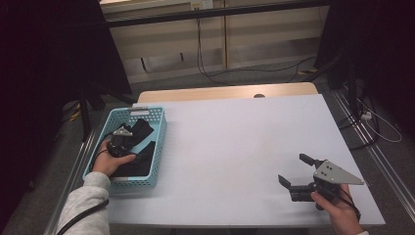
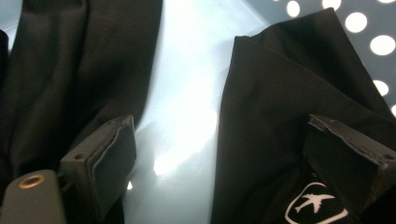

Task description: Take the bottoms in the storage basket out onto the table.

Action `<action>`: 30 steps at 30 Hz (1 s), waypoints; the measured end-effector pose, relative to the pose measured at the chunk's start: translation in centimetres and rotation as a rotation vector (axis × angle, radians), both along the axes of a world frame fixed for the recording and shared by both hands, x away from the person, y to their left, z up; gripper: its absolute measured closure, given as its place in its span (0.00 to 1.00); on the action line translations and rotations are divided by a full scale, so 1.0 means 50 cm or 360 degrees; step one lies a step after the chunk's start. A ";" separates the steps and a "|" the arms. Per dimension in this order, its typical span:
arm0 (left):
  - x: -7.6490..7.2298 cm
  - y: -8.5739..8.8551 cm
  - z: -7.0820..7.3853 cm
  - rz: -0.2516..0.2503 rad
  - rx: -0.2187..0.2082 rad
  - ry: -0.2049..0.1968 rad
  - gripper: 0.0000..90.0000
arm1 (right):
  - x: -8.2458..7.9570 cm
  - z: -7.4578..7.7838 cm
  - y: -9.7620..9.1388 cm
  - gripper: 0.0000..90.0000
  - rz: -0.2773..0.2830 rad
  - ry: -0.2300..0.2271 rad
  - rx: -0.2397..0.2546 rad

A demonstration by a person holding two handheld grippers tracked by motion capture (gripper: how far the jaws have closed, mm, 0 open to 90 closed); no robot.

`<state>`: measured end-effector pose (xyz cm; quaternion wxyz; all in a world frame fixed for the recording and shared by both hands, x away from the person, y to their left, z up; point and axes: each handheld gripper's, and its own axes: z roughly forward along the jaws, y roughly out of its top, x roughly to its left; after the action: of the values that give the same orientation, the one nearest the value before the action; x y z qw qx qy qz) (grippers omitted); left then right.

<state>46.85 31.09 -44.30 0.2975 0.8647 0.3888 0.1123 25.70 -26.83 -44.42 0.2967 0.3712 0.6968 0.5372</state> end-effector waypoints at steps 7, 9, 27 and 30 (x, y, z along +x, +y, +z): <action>0.000 0.000 0.000 0.0011 -0.0014 0.0024 0.22 | -0.002 0.000 -0.001 0.01 -0.0003 0.0005 -0.0003; 0.000 -0.002 0.001 -0.0012 -0.0025 0.0031 0.28 | -0.002 0.001 -0.001 0.01 -0.0007 0.0000 -0.0004; 0.006 -0.020 0.018 -0.0012 -0.0114 0.0158 0.89 | -0.002 0.001 0.001 0.01 -0.0006 0.0002 -0.0008; 0.014 -0.014 0.028 0.0075 -0.0136 0.0138 0.91 | -0.002 0.001 0.001 0.01 -0.0005 0.0003 -0.0008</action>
<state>47.56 30.40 -42.90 0.3142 0.8459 0.4260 0.0651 25.60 -26.76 -44.39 0.2978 0.3722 0.6978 0.5347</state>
